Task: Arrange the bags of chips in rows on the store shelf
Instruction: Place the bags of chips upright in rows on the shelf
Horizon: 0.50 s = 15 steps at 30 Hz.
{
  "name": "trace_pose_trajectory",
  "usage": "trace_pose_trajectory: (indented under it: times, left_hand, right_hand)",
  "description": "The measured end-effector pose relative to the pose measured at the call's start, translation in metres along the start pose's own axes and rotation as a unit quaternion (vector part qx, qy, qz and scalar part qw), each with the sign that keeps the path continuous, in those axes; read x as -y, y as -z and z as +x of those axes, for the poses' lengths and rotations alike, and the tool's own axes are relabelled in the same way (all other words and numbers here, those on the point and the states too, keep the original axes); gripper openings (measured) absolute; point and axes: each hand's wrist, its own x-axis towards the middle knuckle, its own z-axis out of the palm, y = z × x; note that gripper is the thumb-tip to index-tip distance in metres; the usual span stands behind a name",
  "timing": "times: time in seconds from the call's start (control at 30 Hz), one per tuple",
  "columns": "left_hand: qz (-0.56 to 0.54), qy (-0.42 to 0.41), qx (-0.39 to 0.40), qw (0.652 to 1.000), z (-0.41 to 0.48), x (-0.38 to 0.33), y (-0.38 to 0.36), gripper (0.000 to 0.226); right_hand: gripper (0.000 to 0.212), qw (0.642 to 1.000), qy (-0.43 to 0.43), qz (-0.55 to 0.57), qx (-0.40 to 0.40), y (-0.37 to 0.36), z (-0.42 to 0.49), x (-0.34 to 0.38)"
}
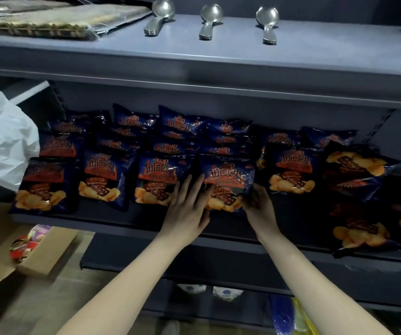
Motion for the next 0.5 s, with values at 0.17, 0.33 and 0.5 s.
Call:
trace_pose_trajectory:
  times: [0.17, 0.33, 0.5]
  left_hand:
    - [0.008, 0.019, 0.023, 1.0, -0.002, 0.003, -0.012, 0.079]
    - [0.008, 0.029, 0.027, 0.999, -0.001, 0.007, -0.017, 0.075]
    - [0.015, 0.03, 0.031, 0.999, -0.002, 0.008, -0.02, 0.07]
  right_hand:
    - [0.037, 0.999, 0.007, -0.015, -0.039, 0.0, 0.001, -0.005]
    - [0.035, 0.999, 0.009, -0.036, -0.037, 0.001, 0.003, -0.005]
    - [0.034, 0.996, 0.022, -0.076, -0.045, -0.001, -0.001, -0.007]
